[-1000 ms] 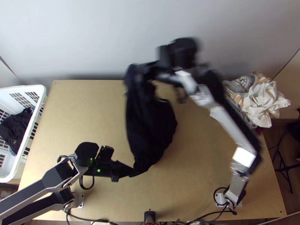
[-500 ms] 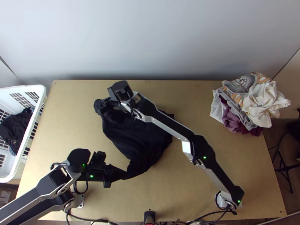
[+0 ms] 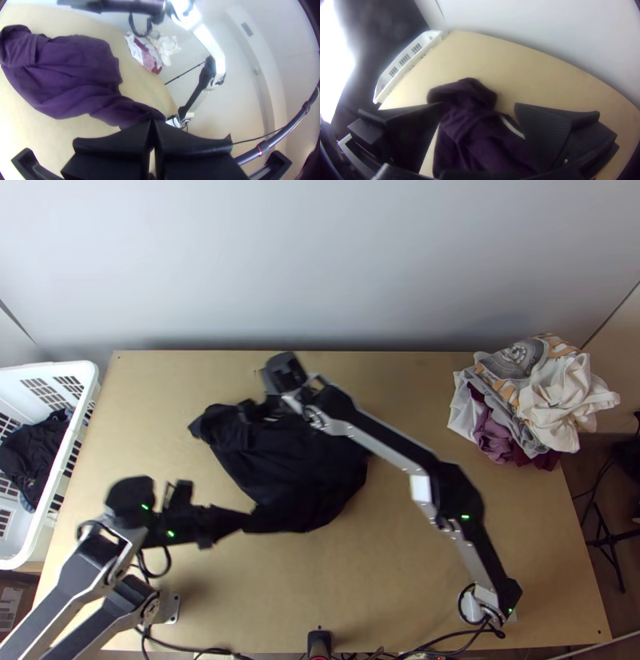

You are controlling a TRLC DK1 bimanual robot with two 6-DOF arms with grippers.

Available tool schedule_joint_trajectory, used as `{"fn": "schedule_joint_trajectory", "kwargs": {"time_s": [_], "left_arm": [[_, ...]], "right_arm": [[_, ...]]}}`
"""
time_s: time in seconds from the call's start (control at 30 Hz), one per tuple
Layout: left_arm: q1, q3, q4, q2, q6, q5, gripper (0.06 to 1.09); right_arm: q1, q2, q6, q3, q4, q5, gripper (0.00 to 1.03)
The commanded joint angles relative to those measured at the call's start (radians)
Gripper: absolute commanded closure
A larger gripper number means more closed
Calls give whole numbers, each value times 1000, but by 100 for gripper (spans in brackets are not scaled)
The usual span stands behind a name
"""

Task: Fold the t-shirt

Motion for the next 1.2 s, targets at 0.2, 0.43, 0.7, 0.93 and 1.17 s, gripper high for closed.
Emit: {"fn": "schedule_joint_trajectory", "kwargs": {"time_s": [0.2,0.43,0.7,0.93,1.17], "left_arm": [[622,121,-42,-6,-47,410,105],[746,121,-19,31,-37,494,105],[748,92,-16,37,-24,493,105],[753,81,-16,25,-24,493,105],[763,61,-15,14,-3,491,105]], "right_arm": [[-245,-317,-116,-527,-24,3,4],[-290,-353,-195,-668,-87,-16,4],[-351,-362,-266,-779,-108,-19,4],[-405,-343,-294,-771,-108,-19,4],[-394,-336,-258,-700,-110,-20,4]]}}
